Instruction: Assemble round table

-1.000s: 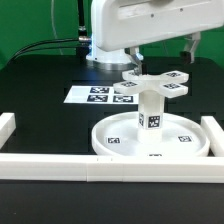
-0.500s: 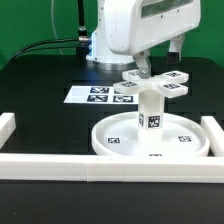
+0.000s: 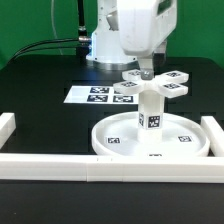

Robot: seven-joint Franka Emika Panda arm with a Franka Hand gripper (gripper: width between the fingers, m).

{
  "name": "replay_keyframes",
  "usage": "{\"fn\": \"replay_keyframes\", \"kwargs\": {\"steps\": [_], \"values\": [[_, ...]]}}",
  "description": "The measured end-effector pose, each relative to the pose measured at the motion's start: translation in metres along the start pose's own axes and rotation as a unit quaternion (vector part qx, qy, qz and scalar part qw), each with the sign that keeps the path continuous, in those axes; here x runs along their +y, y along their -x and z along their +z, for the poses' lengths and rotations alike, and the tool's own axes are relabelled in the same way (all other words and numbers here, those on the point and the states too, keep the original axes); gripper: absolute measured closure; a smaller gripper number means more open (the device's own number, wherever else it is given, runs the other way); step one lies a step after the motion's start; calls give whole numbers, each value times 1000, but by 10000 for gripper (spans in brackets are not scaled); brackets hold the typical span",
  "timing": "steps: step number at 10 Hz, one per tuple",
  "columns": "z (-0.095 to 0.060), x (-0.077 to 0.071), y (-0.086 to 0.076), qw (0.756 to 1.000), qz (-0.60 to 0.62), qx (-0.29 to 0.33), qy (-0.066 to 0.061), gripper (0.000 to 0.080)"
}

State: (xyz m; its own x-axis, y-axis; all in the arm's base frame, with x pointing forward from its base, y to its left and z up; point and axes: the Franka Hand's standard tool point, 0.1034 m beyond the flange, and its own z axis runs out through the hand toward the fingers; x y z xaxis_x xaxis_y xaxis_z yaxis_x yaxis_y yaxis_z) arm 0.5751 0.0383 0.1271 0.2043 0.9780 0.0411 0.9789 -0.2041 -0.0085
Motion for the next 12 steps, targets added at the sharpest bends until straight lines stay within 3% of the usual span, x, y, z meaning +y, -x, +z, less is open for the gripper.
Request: {"fn": "replay_keyframes", "kwargs": {"steps": [4,12], "values": [[13,-17,1,1000,2,-5,-16,150],[28,-20,10,999,7,-11,-29,150]]}}
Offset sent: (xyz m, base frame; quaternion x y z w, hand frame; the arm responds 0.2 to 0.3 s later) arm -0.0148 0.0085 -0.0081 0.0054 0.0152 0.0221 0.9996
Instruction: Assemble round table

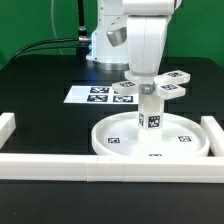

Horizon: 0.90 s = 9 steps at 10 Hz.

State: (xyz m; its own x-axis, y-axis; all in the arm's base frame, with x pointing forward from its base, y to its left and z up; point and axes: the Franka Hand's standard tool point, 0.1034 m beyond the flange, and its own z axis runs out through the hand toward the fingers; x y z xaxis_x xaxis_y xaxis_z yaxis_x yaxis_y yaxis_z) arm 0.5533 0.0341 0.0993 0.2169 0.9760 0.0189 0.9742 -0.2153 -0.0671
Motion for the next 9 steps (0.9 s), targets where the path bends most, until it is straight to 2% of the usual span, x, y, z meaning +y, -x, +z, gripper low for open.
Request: {"fn": "replay_keyframes", "kwargs": {"steps": [1,2,3,9], "values": [[1,0,1,1000,1,0,0,150],[1,0,1,1000,2,0,0,275],[1,0,2,1000,2,0,0,351],[1,0,2,999,32,0,0,351]]}}
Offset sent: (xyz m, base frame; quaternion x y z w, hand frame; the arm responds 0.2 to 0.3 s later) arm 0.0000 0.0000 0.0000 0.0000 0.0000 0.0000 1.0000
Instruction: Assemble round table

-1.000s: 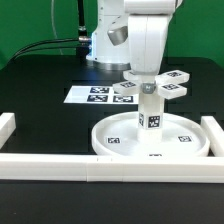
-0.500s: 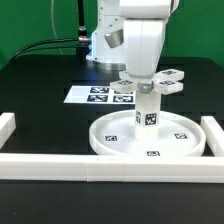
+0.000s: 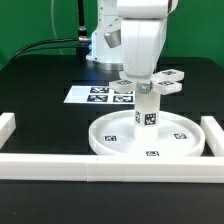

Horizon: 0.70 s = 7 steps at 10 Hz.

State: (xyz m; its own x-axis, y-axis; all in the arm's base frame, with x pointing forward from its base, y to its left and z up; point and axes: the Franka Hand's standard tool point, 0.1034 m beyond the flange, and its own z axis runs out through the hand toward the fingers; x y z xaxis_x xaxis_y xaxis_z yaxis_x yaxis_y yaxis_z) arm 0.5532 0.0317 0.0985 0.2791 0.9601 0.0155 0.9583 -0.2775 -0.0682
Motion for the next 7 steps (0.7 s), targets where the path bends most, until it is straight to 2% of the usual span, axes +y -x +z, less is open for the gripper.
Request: {"fn": "replay_keyframes", "kwargs": {"steps": [2,3,4,5,7], "values": [[1,-1,-2,989,148,2,1,350],[1,-3,-6,973,233,1,2,350],[1,-2,-9,956,292,5,8,350],[1,-1,-10,922,386,10,13,350],[1,-2,-9,861,509,16,10,350]]}}
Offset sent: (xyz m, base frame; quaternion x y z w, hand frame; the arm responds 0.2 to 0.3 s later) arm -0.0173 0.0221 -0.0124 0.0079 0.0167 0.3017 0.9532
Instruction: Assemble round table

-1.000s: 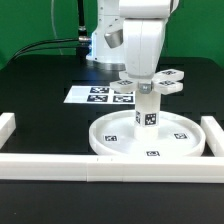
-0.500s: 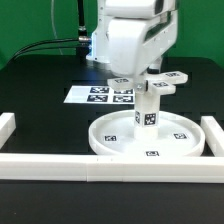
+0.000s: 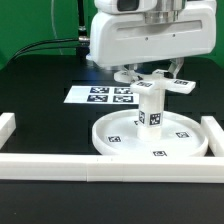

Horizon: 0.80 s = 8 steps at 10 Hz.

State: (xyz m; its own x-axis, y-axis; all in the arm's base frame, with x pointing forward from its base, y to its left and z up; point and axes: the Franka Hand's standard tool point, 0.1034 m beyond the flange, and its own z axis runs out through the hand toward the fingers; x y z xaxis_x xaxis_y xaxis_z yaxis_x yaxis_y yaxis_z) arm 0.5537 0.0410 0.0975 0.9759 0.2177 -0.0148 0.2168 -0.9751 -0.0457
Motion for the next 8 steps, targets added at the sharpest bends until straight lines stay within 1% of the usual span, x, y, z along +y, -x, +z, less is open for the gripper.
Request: {"fn": "replay_keyframes", "kwargs": {"steps": [3,6,8], "values": [[1,1,-1,995,96,4,0,350],[0,0,-1,983,184,5,-1,350],[0,0,-2,967,253,6,-4,349]]}}
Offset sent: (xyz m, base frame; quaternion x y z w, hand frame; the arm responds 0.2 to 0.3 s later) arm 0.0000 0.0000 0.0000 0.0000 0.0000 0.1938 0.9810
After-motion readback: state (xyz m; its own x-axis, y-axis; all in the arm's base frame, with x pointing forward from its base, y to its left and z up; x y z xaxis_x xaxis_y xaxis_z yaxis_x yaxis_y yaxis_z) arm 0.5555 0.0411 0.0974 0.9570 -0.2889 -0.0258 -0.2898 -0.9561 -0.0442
